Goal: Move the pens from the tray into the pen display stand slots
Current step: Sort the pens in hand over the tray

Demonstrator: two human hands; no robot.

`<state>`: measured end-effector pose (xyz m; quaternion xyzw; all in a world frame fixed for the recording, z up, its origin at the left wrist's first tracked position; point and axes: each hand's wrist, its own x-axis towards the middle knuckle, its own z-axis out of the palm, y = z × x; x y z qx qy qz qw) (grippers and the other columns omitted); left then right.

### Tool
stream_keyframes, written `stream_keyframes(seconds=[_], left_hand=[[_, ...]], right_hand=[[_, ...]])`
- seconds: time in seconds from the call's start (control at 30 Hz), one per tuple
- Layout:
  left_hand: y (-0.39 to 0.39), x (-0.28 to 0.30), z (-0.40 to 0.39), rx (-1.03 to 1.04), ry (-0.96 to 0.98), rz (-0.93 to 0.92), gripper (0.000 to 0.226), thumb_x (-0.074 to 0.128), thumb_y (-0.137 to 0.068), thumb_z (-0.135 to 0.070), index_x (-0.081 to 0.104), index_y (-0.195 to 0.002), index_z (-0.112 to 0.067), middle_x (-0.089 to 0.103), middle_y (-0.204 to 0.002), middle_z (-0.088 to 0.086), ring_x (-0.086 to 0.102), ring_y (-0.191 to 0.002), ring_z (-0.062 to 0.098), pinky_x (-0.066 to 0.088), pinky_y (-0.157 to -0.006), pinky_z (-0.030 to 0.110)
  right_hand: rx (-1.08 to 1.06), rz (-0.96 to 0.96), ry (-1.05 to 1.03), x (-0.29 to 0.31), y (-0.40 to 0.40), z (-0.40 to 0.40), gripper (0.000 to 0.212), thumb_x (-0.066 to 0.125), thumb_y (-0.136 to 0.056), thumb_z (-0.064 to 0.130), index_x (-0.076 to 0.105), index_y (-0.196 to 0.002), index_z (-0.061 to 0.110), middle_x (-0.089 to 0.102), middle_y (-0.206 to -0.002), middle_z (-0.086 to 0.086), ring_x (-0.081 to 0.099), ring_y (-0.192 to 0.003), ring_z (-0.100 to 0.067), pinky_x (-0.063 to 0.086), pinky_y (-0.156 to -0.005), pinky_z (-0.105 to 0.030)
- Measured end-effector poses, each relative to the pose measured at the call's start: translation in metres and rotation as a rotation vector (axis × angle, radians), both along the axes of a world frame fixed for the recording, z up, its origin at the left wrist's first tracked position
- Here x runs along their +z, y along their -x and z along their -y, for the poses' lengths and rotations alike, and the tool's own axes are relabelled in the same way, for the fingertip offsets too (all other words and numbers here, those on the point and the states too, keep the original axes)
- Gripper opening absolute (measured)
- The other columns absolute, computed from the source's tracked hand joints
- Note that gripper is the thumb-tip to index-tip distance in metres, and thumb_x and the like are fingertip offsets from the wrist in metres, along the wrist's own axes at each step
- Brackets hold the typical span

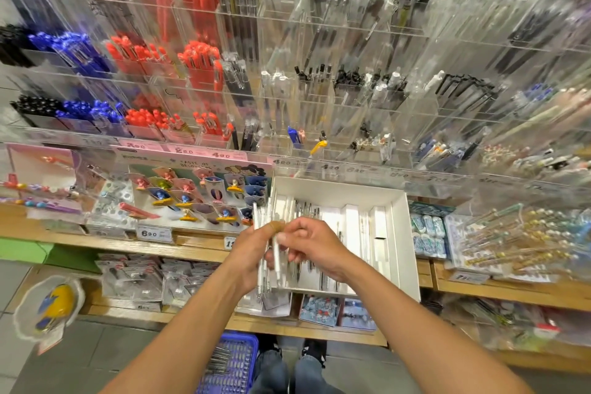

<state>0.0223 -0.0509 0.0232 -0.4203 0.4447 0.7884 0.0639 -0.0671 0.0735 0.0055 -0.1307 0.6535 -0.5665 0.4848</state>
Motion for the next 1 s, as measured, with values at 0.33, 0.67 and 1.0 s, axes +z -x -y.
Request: stream_keyframes(seconds=[0.33,0.67,1.0], left_hand=[[-0.015,-0.004,0.01,0.137,-0.105,0.029,0.024,0.058,-0.095,-0.017,0.063,-0.115,-0.005,0.05,-0.058,0.0,0.042,-0.045,0.012,0.039,-0.043,0.024],[-0.025,-0.005,0.013,0.105,-0.145,-0.007,0.034,0.06,-0.095,-0.014,0.058,-0.125,0.001,0.061,-0.072,0.008,0.058,-0.061,0.017,0.053,-0.058,0.028],[-0.023,0.002,0.01,0.122,-0.13,0.012,0.019,0.063,-0.092,-0.007,0.061,-0.11,0.0,0.059,-0.068,0.007,0.058,-0.058,0.018,0.049,-0.057,0.029]], right_hand=[[0.106,-0.39,-0.728,-0.067,0.017,0.018,0.038,0.056,-0.094,0.017,0.039,-0.06,0.015,0.039,-0.056,0.001,0.042,-0.05,-0.016,0.038,-0.047,-0.021],[0.049,-0.444,-0.763,-0.078,0.018,0.028,0.039,0.058,-0.094,0.026,0.045,-0.058,0.016,0.043,-0.053,0.002,0.041,-0.044,-0.012,0.034,-0.045,-0.02],[-0.022,-0.299,-0.585,-0.067,0.015,0.015,0.038,0.06,-0.095,0.021,0.045,-0.06,0.016,0.046,-0.059,-0.005,0.045,-0.052,-0.018,0.044,-0.059,-0.023]])
